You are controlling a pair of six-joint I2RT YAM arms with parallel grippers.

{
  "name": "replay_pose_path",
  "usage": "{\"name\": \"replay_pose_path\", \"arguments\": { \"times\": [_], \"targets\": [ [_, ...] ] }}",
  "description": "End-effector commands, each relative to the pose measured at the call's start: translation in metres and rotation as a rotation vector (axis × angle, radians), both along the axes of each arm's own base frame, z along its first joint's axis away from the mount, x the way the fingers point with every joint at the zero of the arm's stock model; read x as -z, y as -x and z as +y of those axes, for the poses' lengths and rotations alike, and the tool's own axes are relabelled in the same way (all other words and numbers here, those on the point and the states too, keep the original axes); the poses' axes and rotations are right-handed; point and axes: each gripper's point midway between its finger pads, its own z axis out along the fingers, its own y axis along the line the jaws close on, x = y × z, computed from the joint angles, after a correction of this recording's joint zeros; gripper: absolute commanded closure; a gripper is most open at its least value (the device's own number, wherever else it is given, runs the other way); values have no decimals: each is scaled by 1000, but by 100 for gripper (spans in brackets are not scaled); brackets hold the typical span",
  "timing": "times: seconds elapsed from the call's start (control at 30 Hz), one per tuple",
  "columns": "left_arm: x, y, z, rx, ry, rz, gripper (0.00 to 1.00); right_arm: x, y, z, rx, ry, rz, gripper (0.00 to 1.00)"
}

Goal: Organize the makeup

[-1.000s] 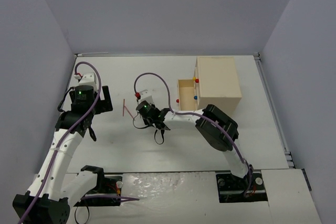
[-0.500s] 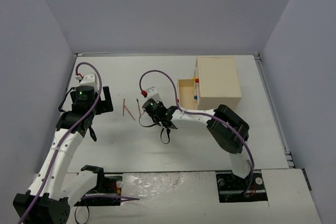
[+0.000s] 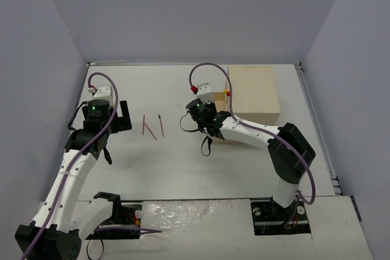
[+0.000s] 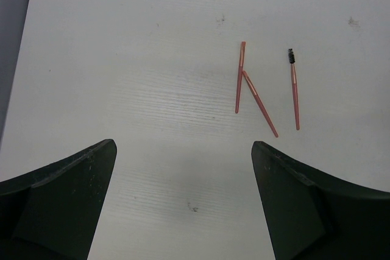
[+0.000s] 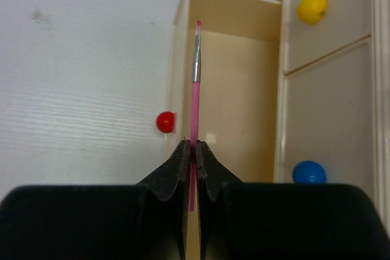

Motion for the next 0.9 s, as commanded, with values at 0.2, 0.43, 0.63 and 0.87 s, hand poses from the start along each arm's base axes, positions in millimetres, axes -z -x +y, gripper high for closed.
{"name": "replay_pose_path", "arguments": {
  "times": [0.2, 0.43, 0.63, 0.87],
  "targets": [
    [-18, -11, 0, -3, 4, -68, 9, -8, -13, -15, 103, 11, -47, 81],
    [-17, -11, -1, 2, 8, -65, 9, -37, -14, 5, 48, -68, -75, 57],
    [-17, -11, -1, 3, 9, -67, 9, -59, -7, 65, -131, -181, -70, 57],
    [-18, -11, 2, -7, 0, -70, 8, -44, 1, 165, -328, -317, -13, 57]
  ]
}}
